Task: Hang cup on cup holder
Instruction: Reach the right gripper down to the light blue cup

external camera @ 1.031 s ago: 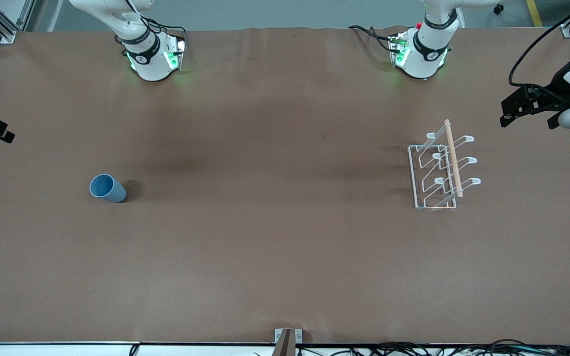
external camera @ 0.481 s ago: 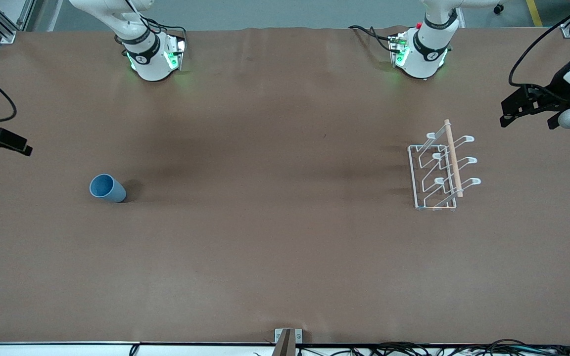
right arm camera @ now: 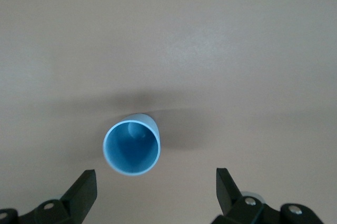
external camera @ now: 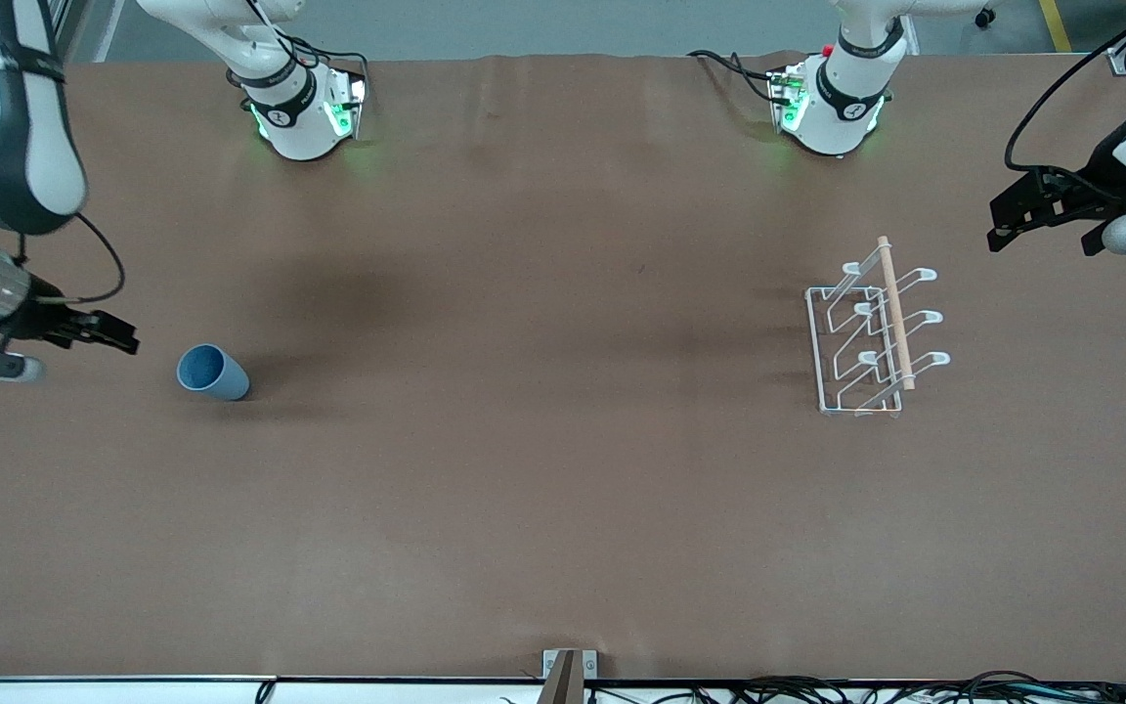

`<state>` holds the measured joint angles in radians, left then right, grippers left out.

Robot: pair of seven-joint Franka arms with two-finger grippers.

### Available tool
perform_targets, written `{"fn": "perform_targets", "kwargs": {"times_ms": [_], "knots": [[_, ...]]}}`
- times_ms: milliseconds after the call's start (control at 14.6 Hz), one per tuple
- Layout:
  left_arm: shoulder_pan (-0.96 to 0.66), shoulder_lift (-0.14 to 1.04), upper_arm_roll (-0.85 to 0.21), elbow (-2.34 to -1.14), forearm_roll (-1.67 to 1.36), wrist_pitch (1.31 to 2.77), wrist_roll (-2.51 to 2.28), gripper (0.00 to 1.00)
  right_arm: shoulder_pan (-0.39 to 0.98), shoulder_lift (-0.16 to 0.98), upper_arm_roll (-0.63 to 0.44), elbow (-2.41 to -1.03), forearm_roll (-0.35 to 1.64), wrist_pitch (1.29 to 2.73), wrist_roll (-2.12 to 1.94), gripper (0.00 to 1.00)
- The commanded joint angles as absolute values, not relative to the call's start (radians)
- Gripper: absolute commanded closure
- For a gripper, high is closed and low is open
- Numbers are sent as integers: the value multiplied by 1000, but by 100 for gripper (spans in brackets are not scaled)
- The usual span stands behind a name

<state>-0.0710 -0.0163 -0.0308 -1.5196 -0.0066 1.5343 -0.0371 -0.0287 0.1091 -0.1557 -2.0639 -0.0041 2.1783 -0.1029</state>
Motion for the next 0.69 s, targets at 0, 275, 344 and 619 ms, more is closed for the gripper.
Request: {"fn": "perform_targets", "kwargs": {"times_ms": [0, 275, 344, 619], "knots": [[-72, -5, -31, -1500, 0, 1529, -23, 0, -44, 170, -147, -2126, 8, 2307, -169, 0], [-75, -3, -31, -1500, 0, 1532, -25, 0, -48, 273, -146, -2134, 8, 2408, -179, 0], [-75, -3, -31, -1500, 0, 1532, -25, 0, -48, 276, -146, -2146, 9, 2414, -186, 0], [-77, -2, -31, -1500, 0, 1532, -25, 0, -49, 304, -144, -2149, 11, 2462, -186, 7]]}}
